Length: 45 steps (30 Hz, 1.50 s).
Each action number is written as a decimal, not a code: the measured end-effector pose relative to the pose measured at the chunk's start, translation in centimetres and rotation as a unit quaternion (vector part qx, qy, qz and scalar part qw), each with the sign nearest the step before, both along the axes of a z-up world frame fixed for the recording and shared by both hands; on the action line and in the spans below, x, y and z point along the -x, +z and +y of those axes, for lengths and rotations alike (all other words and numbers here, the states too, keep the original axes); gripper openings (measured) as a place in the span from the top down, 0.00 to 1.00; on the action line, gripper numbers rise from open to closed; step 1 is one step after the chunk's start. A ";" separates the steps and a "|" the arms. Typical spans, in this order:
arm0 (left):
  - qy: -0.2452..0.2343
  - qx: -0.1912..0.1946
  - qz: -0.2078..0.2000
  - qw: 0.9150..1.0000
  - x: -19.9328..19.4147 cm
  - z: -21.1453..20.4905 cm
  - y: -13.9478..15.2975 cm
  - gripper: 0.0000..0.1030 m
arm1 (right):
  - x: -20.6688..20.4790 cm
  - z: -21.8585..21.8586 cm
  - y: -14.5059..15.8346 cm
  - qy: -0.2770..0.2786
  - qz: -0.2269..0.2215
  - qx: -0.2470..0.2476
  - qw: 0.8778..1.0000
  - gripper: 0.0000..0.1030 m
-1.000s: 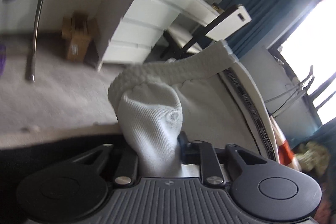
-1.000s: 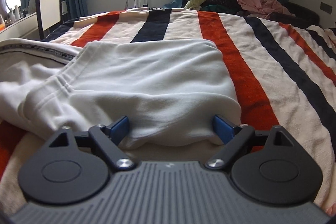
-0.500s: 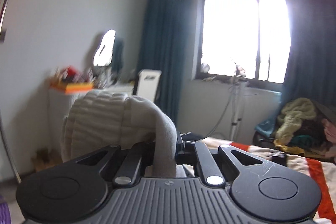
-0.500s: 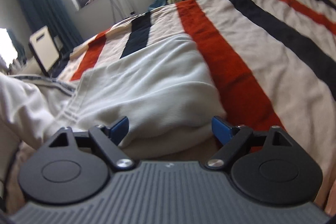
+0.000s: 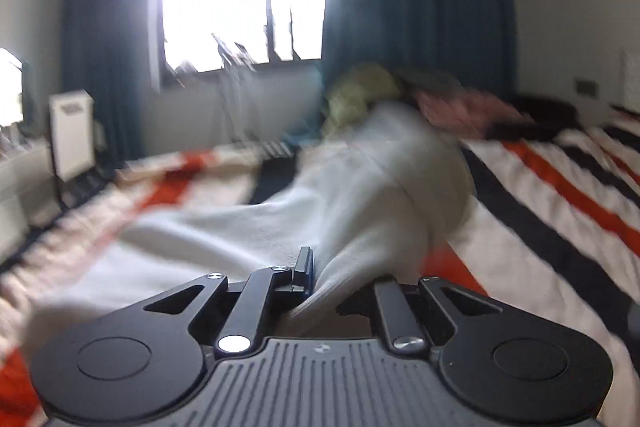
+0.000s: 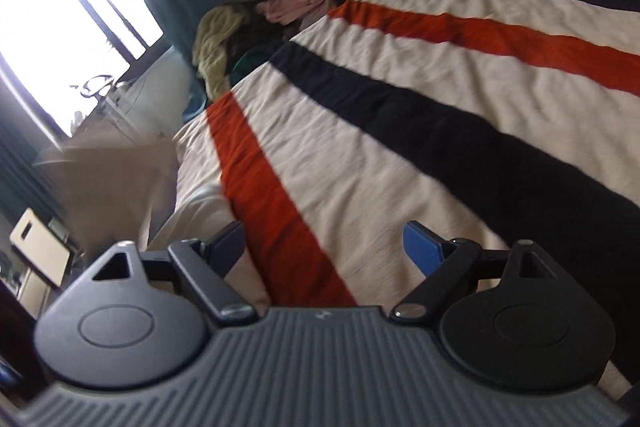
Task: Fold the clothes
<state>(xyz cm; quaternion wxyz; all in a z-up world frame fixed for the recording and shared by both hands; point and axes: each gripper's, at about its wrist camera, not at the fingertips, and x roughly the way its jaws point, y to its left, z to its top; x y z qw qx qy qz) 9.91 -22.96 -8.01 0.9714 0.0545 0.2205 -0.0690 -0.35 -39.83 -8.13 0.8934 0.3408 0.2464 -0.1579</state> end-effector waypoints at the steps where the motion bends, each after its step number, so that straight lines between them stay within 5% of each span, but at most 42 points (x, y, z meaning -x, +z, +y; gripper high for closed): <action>1: -0.006 -0.003 0.006 1.000 0.1 0.1 -0.8 0.89 | 0.1 -0.1 0.0 -0.001 0.000 0.001 1.000 0.14; 4: -0.017 -0.004 0.002 1.000 0.3 1.0 -1.1 0.82 | -0.2 0.2 -0.2 0.013 -0.009 -0.012 1.000 0.15; 6: -0.036 0.007 0.023 0.999 0.2 2.1 -0.4 0.61 | -0.5 0.4 -0.3 0.025 -0.017 -0.023 0.999 0.15; 8: -0.049 0.007 0.031 0.998 0.0 4.4 0.7 0.29 | -0.8 0.7 -0.4 0.037 -0.024 -0.034 0.998 0.15; 11: -0.070 0.019 0.017 0.997 1.0 8.5 2.9 0.11 | -1.1 1.0 -0.6 0.054 -0.036 -0.053 0.997 0.15; 15: -0.078 0.043 -0.001 0.996 4.1 12.2 6.3 0.07 | -1.0 1.5 -0.1 0.072 -0.067 -0.059 0.993 0.14; 20: -0.024 0.080 -0.018 0.996 5.3 16.0 8.7 0.06 | -1.3 3.1 0.7 0.114 -0.106 -0.060 0.986 0.14; 26: 0.032 0.089 -0.006 0.995 4.8 20.1 8.7 0.06 | -3.3 5.4 -0.1 0.182 -0.111 -0.098 0.972 0.14; 32: 0.070 0.099 -0.007 0.993 3.7 23.3 7.3 0.06 | -7.8 5.0 -3.3 0.138 -0.077 -0.176 0.972 0.14; 41: 0.077 0.105 -0.006 0.992 2.5 24.5 6.6 0.06 | -11.8 5.0 -4.8 0.109 -0.064 -0.141 0.982 0.44; 45: 0.068 0.106 -0.001 0.992 2.6 24.2 6.2 0.06 | -10.4 6.4 -1.8 0.123 -0.099 -0.054 0.986 0.58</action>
